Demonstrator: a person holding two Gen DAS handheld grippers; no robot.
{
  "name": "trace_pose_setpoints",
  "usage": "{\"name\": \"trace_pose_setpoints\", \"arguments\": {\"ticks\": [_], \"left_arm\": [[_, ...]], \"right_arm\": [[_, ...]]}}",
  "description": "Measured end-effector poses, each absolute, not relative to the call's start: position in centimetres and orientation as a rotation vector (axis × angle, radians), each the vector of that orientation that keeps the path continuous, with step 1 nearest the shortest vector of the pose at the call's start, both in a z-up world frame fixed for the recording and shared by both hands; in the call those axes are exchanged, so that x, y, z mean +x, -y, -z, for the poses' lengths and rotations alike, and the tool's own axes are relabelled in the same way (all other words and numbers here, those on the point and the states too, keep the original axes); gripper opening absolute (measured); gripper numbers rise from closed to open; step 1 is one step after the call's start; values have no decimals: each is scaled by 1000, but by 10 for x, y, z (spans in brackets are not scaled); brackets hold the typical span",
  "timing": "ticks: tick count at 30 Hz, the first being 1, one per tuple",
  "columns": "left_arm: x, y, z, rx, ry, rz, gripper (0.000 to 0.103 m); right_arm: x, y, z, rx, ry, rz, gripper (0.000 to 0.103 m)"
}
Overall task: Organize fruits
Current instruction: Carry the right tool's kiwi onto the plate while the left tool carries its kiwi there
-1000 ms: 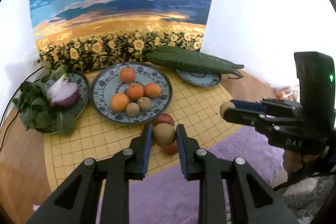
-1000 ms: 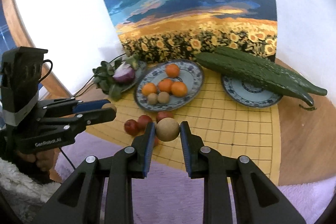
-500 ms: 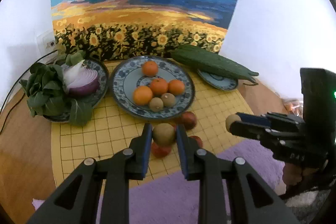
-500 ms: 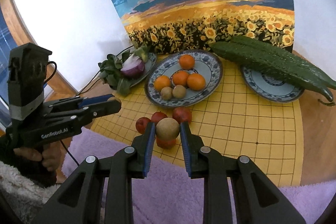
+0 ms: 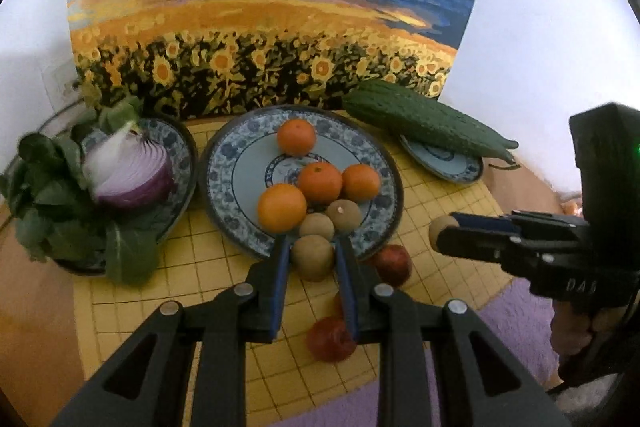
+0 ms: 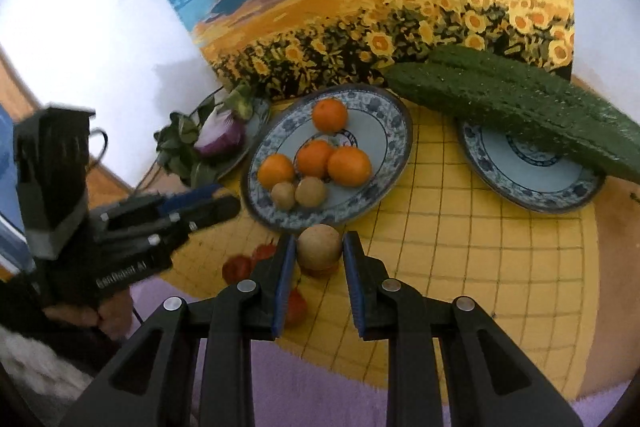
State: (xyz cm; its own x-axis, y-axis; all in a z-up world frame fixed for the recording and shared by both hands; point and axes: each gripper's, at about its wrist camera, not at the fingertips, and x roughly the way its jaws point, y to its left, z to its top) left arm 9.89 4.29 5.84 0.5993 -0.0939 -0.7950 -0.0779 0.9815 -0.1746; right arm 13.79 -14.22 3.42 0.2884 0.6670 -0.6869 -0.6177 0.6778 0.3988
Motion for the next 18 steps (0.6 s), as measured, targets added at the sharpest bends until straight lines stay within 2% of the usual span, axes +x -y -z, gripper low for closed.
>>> {"name": "trace_pose_setpoints", "arguments": {"ticks": [18], "left_arm": [[122, -41, -34, -224, -990, 24, 24]], "right_arm": [[161, 112, -19, 16, -939, -849, 26]]}}
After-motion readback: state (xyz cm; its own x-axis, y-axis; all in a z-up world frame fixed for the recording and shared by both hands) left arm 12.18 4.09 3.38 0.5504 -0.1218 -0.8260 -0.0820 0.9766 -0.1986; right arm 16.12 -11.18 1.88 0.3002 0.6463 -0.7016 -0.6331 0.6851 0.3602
